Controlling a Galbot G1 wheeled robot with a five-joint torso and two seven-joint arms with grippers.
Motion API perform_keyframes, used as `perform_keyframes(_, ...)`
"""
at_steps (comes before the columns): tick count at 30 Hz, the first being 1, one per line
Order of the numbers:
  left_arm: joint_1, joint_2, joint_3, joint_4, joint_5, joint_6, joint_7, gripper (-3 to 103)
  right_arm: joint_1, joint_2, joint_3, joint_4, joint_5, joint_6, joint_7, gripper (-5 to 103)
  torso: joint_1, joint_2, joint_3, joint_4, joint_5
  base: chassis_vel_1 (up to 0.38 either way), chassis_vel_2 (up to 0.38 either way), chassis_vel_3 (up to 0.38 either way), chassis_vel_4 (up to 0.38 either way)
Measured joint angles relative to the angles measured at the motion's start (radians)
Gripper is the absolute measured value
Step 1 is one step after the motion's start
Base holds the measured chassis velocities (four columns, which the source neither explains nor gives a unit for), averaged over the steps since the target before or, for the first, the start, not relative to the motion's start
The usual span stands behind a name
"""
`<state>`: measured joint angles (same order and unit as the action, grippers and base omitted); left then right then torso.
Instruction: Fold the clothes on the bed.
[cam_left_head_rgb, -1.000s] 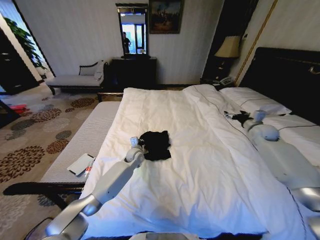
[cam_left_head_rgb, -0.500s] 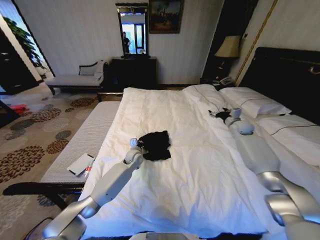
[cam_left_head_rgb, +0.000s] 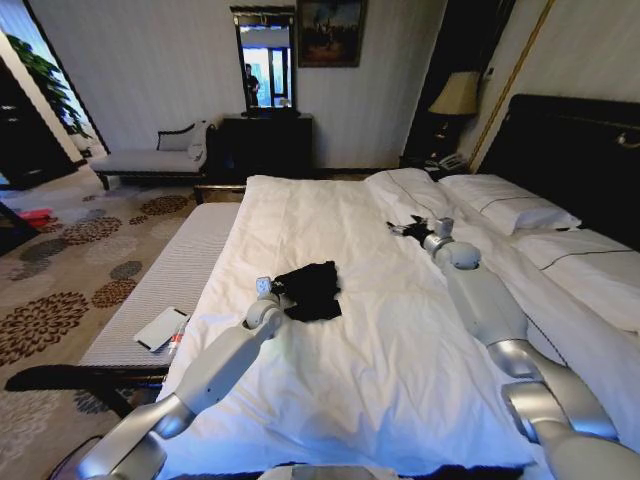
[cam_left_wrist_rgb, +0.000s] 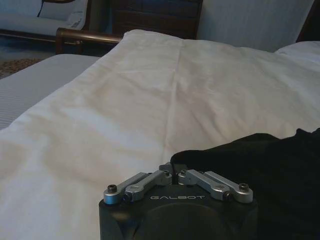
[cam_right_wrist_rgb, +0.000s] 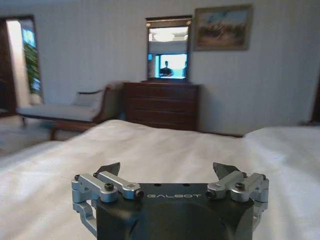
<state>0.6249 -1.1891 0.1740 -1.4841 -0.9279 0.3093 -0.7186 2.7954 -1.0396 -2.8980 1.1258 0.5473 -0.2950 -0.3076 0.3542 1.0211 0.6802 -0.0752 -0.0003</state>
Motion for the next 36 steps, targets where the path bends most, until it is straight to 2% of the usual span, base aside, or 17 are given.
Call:
perform_keyframes(5,0.007,0.012,-0.003,-0.009,-0.002,0.0,-0.002,0,-0.03,-0.031,-0.001,0.053,-0.017,-0.029,-0.036,100,0.0,0.0,0.0,0.0,0.0001,0.0,0.0,0.0,0.0)
perform_keyframes(13,0.002,0.011,-0.004,-0.009,-0.006,0.0,-0.004,0,-0.046,-0.031,-0.002,0.057,-0.165,0.03,-0.168,100,0.0,0.0,0.0,-0.0003,0.0002,0.0,0.0,0.0,0.0)
perform_keyframes(18,0.002,0.005,-0.001,-0.008,-0.006,0.001,-0.006,0,-0.026,-0.038,-0.002,0.023,-0.214,0.052,-0.234,100,0.0,0.0,0.0,-0.0005,0.0003,0.0,0.0,0.0,0.0)
perform_keyframes(27,0.005,0.007,-0.005,-0.008,-0.006,0.001,-0.012,0,0.019,-0.066,-0.003,-0.043,-0.278,0.073,-0.26,100,0.0,0.0,0.0,0.0003,0.0004,0.0,0.0,0.0,0.0)
perform_keyframes(30,0.012,0.019,-0.022,-0.014,-0.006,0.001,-0.012,0,-0.002,0.002,-0.003,-0.017,-0.288,0.083,-0.26,100,0.0,0.0,0.0,0.0003,0.0006,0.0,0.0,0.0,0.0)
perform_keyframes(31,0.015,0.023,-0.026,-0.018,-0.006,0.001,-0.011,0,-0.019,0.044,-0.002,0.002,-0.276,0.087,-0.26,100,0.0,0.0,0.0,0.0002,0.0005,0.0,0.0,0.0,0.0)
perform_keyframes(32,0.015,0.023,-0.026,-0.018,-0.006,0.001,-0.011,0,-0.019,0.044,-0.002,0.002,-0.276,0.087,-0.26,100,0.0,0.0,0.0,0.0002,0.0005,0.0,0.0,0.0,0.0)
perform_keyframes(34,0.019,0.029,-0.029,-0.024,-0.006,0.001,-0.011,0,-0.048,0.102,-0.002,0.031,-0.247,0.09,-0.258,100,0.0,0.0,0.0,-0.0003,0.0004,0.0,0.0,0.0,0.0)
perform_keyframes(36,0.028,0.034,-0.03,-0.034,-0.006,0.0,-0.009,0,-0.172,0.267,0.0,0.129,-0.14,0.11,-0.24,100,0.0,0.0,0.0,-0.0004,0.0007,0.0,0.0,0.0,0.0)
